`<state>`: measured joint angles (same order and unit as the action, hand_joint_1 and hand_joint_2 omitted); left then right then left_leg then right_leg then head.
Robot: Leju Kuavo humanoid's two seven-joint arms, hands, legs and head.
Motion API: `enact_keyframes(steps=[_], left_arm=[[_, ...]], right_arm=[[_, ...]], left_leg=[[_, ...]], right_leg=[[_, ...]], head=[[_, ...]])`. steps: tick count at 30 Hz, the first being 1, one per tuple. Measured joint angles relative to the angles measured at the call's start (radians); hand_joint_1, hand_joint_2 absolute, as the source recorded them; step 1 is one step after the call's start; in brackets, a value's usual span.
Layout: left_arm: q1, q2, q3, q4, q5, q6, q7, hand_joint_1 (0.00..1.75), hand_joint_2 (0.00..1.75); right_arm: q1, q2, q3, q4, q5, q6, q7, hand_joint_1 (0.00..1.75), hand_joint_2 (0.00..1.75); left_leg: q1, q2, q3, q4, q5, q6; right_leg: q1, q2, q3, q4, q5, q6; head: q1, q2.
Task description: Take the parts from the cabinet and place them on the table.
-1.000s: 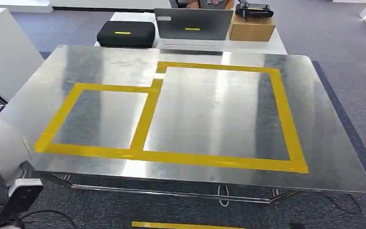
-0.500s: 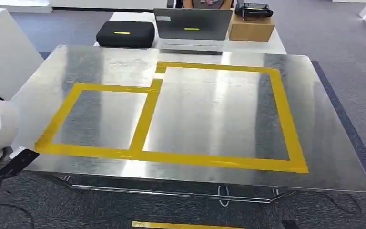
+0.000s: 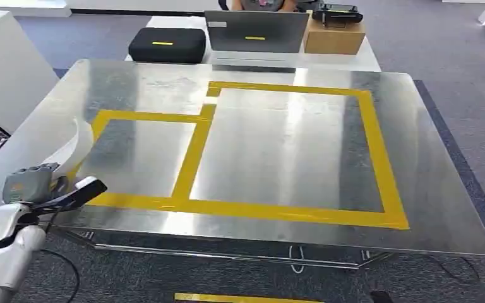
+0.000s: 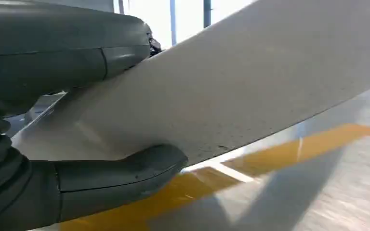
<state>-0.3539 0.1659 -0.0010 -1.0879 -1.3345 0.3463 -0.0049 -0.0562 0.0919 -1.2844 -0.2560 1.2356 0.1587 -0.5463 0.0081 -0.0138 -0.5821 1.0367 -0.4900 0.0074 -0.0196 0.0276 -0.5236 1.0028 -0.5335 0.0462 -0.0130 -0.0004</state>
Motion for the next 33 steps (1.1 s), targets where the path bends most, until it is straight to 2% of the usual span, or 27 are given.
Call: enact_keyframes(steps=[4,17,19,23,24,29,33], left_arm=[[-0.031,-0.018,-0.055,0.031,-0.033,-0.015,0.025,1.75,1.75],[-0.058,-0.027,-0.105,0.063,-0.051,-0.036,0.025,1.75,1.75],[-0.071,-0.040,-0.118,0.075,-0.072,-0.048,0.026,1.75,1.75],[-0.118,-0.095,-0.170,0.144,-0.146,-0.048,0.078,1.75,1.75],[-0.134,-0.114,-0.189,0.172,-0.161,-0.044,0.095,0.00,1.75],[-0.183,-0.176,-0.234,0.254,-0.190,-0.032,0.133,0.00,1.75],[-0.198,-0.193,-0.247,0.283,-0.193,-0.028,0.135,0.00,1.75]], right_arm=[[-0.002,0.000,0.017,0.007,0.019,-0.008,0.008,0.00,1.75],[-0.016,0.013,0.048,0.015,0.031,-0.027,0.017,0.00,1.75],[-0.015,0.018,0.048,0.016,0.031,-0.032,0.024,0.00,1.75],[-0.010,0.019,0.048,0.018,0.016,-0.024,0.024,0.00,1.75],[-0.009,0.017,0.047,0.018,0.009,-0.017,0.026,0.00,0.00],[-0.005,0.010,0.044,0.018,0.003,-0.004,0.035,0.00,0.00],[-0.002,0.009,0.043,0.018,0.002,-0.004,0.037,0.00,0.00]], left_leg=[[0.000,0.001,0.000,0.000,0.000,0.000],[0.000,0.001,0.000,0.000,0.000,0.000],[0.000,0.001,0.000,0.000,0.000,0.000],[-0.001,0.000,0.000,0.000,0.001,0.001],[-0.001,0.000,0.000,0.000,0.001,0.001],[-0.003,0.000,0.000,0.000,0.001,0.001],[-0.003,0.001,0.000,0.001,0.001,0.001]], right_leg=[[0.000,0.002,0.000,0.000,0.000,0.000],[0.000,0.001,-0.001,0.000,0.000,0.000],[0.000,0.001,-0.002,0.000,0.000,0.000],[0.000,-0.001,0.000,0.000,0.000,0.000],[-0.001,-0.001,0.000,0.000,0.000,0.000],[-0.002,0.001,0.000,0.000,0.001,0.002],[-0.002,0.002,-0.001,0.000,0.001,0.002]], head=[[0.000,0.000],[0.000,0.000],[0.000,0.000],[0.000,0.000],[0.000,0.000],[0.000,0.000],[0.000,0.000]])
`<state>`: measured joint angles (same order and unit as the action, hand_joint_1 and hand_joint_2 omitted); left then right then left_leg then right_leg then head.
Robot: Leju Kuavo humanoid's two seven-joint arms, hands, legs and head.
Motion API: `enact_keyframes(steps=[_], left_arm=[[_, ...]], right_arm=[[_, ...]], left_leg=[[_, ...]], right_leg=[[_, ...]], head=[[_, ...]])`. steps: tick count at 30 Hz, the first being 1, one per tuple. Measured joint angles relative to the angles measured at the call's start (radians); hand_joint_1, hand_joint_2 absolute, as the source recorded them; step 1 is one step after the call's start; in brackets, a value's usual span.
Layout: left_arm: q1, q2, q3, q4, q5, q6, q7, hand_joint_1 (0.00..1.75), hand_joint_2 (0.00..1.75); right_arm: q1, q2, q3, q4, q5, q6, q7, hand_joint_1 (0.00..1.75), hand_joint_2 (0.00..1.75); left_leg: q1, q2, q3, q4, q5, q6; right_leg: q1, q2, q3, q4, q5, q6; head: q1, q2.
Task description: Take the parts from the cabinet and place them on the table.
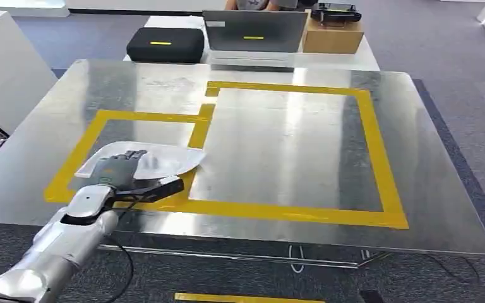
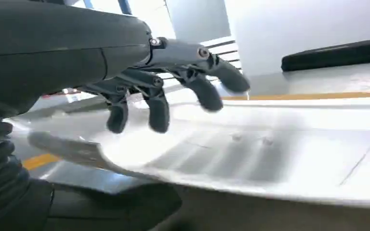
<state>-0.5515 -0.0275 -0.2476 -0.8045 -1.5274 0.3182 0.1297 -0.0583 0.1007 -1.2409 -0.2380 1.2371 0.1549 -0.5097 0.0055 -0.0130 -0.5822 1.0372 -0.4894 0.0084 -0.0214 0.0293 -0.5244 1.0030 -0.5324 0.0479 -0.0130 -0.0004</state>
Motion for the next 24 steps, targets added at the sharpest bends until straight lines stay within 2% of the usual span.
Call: enact_keyframes(steps=[7,8,13,15,18,20,22,24], left_arm=[[-0.014,-0.010,-0.006,0.016,-0.012,0.011,0.005,0.00,1.75],[-0.014,-0.012,-0.006,0.017,-0.019,0.018,0.013,0.00,0.00],[-0.007,-0.019,-0.006,0.015,-0.037,0.045,0.029,0.00,0.00],[0.025,-0.022,-0.005,-0.025,0.000,0.097,-0.017,0.00,0.00],[0.121,-0.038,-0.003,-0.173,0.110,0.187,-0.117,0.00,0.00],[0.221,-0.053,-0.003,-0.329,0.198,0.221,-0.174,0.00,0.00],[0.292,-0.066,-0.005,-0.449,0.220,0.223,-0.187,0.00,0.00],[0.335,-0.069,-0.005,-0.517,0.260,0.236,-0.214,0.00,0.00]], right_arm=[[0.002,0.000,0.000,0.000,0.000,0.000,-0.005,0.00,0.00],[0.002,0.000,0.000,0.000,0.000,-0.001,-0.006,0.00,0.00],[0.004,0.000,-0.001,0.000,-0.003,-0.007,-0.007,0.00,0.00],[0.007,0.000,-0.003,0.000,-0.011,-0.010,-0.007,0.00,0.00],[0.011,0.000,-0.014,0.000,-0.024,-0.013,-0.007,0.00,0.00],[0.017,0.001,-0.024,0.000,-0.029,-0.016,-0.008,0.00,0.00],[0.025,0.003,-0.030,-0.002,-0.031,-0.016,-0.008,0.00,0.00],[0.025,0.005,-0.032,-0.002,-0.033,-0.016,-0.008,0.00,0.00]], left_leg=[[0.001,0.000,0.000,-0.001,0.000,0.000],[0.001,0.000,0.000,-0.001,0.000,0.000],[0.001,0.000,0.000,-0.001,0.000,0.000],[0.001,0.000,0.000,-0.001,0.000,0.000],[0.000,0.000,0.000,-0.001,0.000,0.000],[0.000,0.000,0.000,-0.001,-0.002,0.001],[0.000,0.000,0.000,-0.001,-0.002,0.001],[-0.002,0.000,-0.001,0.000,-0.003,0.002]], right_leg=[[0.001,-0.001,0.000,0.001,0.000,0.000],[0.001,-0.001,0.000,0.001,0.000,0.000],[0.001,-0.001,0.000,0.001,0.000,0.000],[0.000,-0.001,0.001,0.000,0.000,0.000],[0.000,-0.001,0.001,0.000,0.000,0.000],[-0.001,0.000,0.000,0.000,-0.002,0.000],[-0.001,-0.001,0.000,0.000,-0.003,0.002],[-0.001,-0.001,0.000,-0.001,-0.003,0.002]], head=[[0.000,0.000],[0.000,0.000],[0.000,0.000],[0.000,0.000],[0.000,0.000],[0.000,0.000],[0.001,0.000],[0.000,0.000]])
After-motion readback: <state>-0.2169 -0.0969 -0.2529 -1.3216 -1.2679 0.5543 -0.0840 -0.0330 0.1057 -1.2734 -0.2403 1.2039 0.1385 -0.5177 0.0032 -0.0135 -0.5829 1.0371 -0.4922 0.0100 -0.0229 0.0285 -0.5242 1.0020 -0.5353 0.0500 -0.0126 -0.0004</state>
